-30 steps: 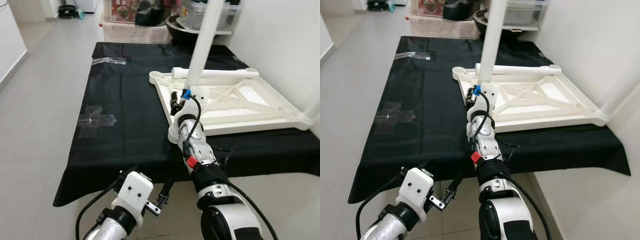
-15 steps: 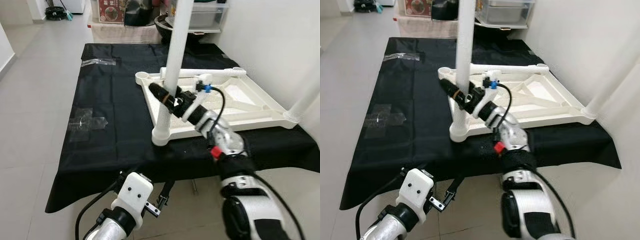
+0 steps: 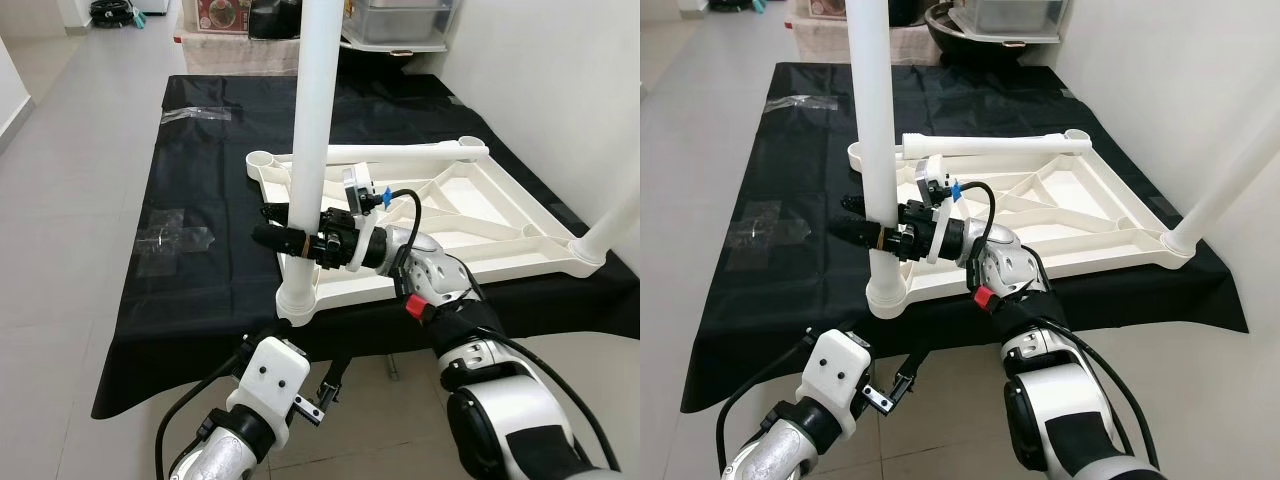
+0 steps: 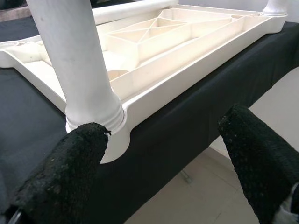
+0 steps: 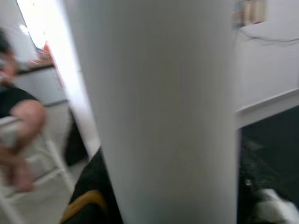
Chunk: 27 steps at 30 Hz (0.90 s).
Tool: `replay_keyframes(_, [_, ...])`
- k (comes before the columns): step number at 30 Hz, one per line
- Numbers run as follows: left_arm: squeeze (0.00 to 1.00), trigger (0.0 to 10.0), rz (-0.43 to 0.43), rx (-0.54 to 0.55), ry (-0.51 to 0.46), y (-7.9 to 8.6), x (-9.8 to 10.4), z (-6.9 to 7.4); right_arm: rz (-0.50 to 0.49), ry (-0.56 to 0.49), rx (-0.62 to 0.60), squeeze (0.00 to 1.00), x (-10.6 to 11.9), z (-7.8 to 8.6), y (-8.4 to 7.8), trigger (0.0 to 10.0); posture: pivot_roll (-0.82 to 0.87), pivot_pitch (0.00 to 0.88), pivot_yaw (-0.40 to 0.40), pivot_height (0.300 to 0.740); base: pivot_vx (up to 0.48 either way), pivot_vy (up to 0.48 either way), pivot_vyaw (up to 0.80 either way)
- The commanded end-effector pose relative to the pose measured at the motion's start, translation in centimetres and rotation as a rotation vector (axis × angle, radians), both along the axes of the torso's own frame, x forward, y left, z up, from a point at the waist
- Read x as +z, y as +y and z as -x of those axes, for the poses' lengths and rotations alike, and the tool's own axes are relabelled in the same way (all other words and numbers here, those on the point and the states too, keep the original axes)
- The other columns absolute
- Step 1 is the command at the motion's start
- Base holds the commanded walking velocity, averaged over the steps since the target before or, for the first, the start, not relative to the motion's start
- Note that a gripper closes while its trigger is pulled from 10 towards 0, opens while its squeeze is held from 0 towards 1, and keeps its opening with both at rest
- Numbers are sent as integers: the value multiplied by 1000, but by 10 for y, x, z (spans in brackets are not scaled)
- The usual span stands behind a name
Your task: Building children table
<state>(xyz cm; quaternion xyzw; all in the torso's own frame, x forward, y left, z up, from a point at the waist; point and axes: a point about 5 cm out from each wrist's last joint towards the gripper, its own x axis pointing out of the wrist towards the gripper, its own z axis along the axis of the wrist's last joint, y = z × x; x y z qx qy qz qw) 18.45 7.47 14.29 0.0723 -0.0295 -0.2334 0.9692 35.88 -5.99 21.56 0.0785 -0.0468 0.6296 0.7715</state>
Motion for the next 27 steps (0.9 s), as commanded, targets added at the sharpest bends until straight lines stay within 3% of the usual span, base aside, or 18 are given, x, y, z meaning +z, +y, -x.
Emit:
replay_keyframes(1, [0, 10000, -4, 7, 13, 0, -2, 1, -1, 20, -39, 0, -2, -2, 6, 0, 149, 90, -96, 740, 0, 0, 0])
replay_keyframes(3, [0, 10000, -4, 6, 13, 0, -3, 2, -8, 12, -84, 0, -1, -4, 4, 0, 149, 90, -96, 740, 0, 0, 0])
replay_keyframes(5, [0, 10000, -3, 5, 14, 0, -3, 2, -45, 15, -337, 0, 6, -19, -2, 0, 147, 86, -95, 740, 0, 0, 0])
replay_keyframes(8, [0, 10000, -3, 4, 14, 0, -3, 2, -58, 24, -423, 0, 8, -23, -5, 0, 147, 86, -95, 740, 0, 0, 0])
replay_keyframes(10, [0, 10000, 0, 3, 18, 0, -3, 2, 27, 119, -1021, 0, -8, -40, -39, 0, 135, 82, -93, 740, 0, 0, 0])
replay_keyframes(11, [0, 10000, 2, 3, 21, 0, -3, 2, 63, 143, -1229, 0, -16, -40, -54, 0, 140, 80, -92, 740, 0, 0, 0])
replay_keyframes(12, [0, 10000, 2, 3, 21, 0, -3, 2, 63, 143, -1229, 0, -16, -40, -54, 0, 140, 80, -92, 740, 0, 0, 0])
replay_keyframes(13, [0, 10000, 3, 2, 22, 0, -4, 2, 73, 161, -1378, 0, -22, -36, -65, 0, 141, 80, -93, 740, 0, 0, 0])
replay_keyframes(18, [0, 10000, 0, 2, 20, 0, -4, 2, 51, 186, -1529, 0, -30, -20, -62, 0, 143, 78, -92, 740, 0, 0, 0])
replay_keyframes(20, [0, 10000, 0, 1, 20, 0, -4, 3, 37, 196, -1524, 0, -30, -17, -56, 0, 143, 75, -92, 740, 0, 0, 0])
replay_keyframes(21, [0, 10000, 0, 1, 20, -1, -4, 3, 18, 204, -1509, 0, -29, -17, -49, 863, 144, 76, -93, 740, 0, 0, 0])
replay_keyframes(22, [0, 10000, 0, 1, 20, -1, -4, 3, 18, 204, -1509, 0, -29, -17, -49, 863, 144, 76, -93, 740, 0, 0, 0])
replay_keyframes(23, [0, 10000, 1, 0, 21, -1, -4, 3, -59, 188, -1434, 0, -22, -17, -31, 10000, 143, 76, -93, 740, 0, 0, 0])
replay_keyframes(24, [0, 10000, 1, 1, 21, -1, -4, 3, -84, 163, -1413, 0, -17, -17, -25, 10000, 143, 76, -93, 740, 0, 0, 0])
replay_keyframes(25, [0, 10000, 1, 1, 21, -1, -4, 3, -98, 136, -1377, 1000, -15, -17, -21, 10000, 143, 78, -93, 740, 0, 0, 0])
replay_keyframes(27, [0, 10000, 2, 1, 21, -1, -4, 3, -107, 126, -1356, 1000, -13, -17, -19, 10000, 146, 76, -96, 740, 0, 0, 0])
